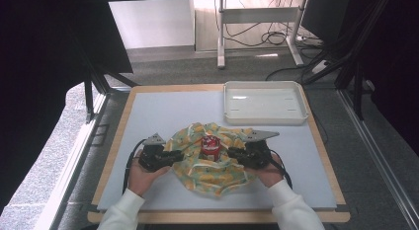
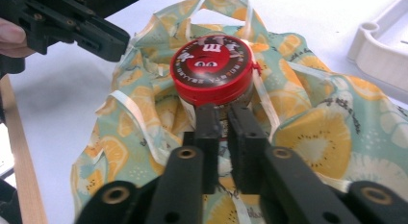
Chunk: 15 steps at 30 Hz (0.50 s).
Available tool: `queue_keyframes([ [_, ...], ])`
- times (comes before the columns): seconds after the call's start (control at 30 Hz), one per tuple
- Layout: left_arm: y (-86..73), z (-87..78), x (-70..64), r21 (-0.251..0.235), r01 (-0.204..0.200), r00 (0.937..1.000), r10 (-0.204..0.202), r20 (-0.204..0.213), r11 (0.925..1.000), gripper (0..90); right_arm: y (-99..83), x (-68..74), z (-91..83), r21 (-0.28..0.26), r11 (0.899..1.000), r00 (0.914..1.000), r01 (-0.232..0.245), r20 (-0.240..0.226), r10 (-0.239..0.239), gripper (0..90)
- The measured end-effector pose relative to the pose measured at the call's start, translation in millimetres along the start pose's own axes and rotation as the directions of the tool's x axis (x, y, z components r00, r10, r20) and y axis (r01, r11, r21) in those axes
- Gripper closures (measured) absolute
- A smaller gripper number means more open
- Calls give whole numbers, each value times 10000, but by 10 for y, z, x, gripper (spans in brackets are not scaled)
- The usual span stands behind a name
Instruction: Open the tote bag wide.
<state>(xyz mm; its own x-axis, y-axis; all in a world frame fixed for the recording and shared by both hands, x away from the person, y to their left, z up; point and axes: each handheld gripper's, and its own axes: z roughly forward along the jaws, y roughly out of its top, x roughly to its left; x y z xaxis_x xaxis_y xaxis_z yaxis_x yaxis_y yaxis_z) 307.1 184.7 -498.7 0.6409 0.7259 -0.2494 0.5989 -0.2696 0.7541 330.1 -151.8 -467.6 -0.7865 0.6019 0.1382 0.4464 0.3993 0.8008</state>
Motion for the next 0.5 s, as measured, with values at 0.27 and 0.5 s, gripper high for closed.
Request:
queue_keyframes([
  [0.27, -23, -85, 6, -253, 74, 9998, -78, -184, 9997, 432, 27, 18, -8, -130, 9999, 9996, 49, 294, -45, 493],
  [0.5, -57, -156, 7, -468, 124, 9992, -142, -375, 9988, 325, 106, 40, 7, -22, 9998, 9990, 204, 411, -202, 356],
])
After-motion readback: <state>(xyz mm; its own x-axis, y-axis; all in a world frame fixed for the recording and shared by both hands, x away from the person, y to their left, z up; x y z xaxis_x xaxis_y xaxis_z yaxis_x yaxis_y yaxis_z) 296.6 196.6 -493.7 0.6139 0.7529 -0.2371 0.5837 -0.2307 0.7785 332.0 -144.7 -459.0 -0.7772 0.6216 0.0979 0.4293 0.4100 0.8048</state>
